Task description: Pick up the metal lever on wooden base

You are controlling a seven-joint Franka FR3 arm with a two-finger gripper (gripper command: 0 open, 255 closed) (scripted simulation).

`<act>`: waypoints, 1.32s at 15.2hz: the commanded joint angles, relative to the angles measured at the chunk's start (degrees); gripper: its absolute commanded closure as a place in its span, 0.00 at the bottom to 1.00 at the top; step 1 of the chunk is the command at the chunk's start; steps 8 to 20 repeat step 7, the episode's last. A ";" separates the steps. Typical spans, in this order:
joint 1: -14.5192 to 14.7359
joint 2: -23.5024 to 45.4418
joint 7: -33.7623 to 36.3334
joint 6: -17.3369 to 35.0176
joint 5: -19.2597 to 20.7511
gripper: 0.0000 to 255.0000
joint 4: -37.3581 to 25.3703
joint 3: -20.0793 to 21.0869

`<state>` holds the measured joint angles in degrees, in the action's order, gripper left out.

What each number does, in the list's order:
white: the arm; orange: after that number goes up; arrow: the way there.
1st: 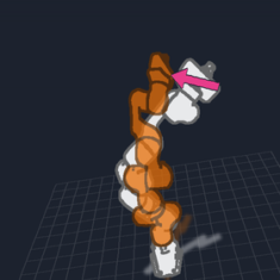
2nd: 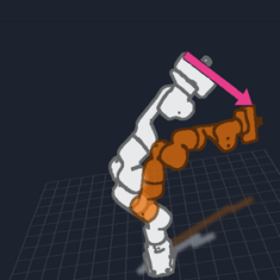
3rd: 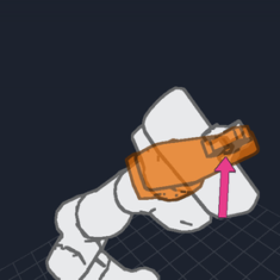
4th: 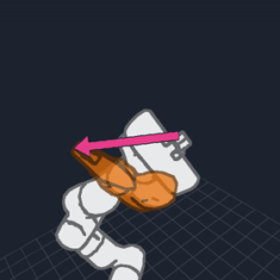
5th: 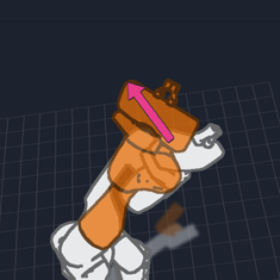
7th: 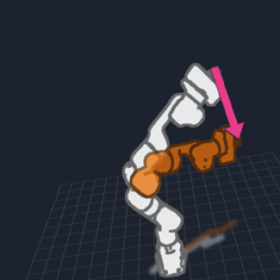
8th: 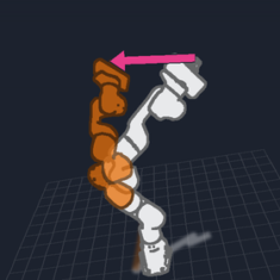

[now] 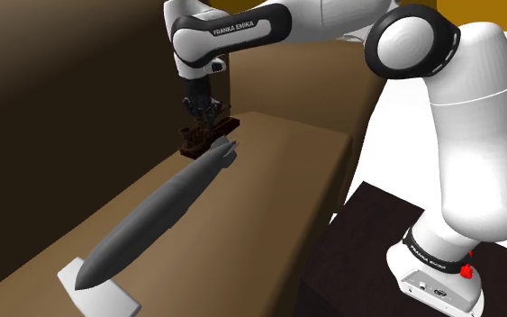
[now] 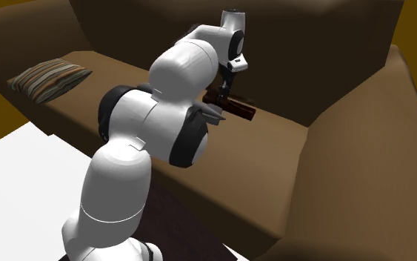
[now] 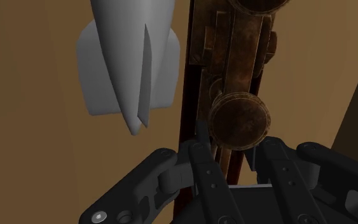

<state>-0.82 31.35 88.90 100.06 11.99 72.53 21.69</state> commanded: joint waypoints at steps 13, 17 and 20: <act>0.55 -0.12 -0.34 -4.75 -0.13 1.00 -4.75 0.12; 0.55 -0.12 -0.34 -4.75 -0.13 1.00 -4.75 0.12; 0.55 -0.12 -0.34 -4.75 -0.13 1.00 -4.75 0.12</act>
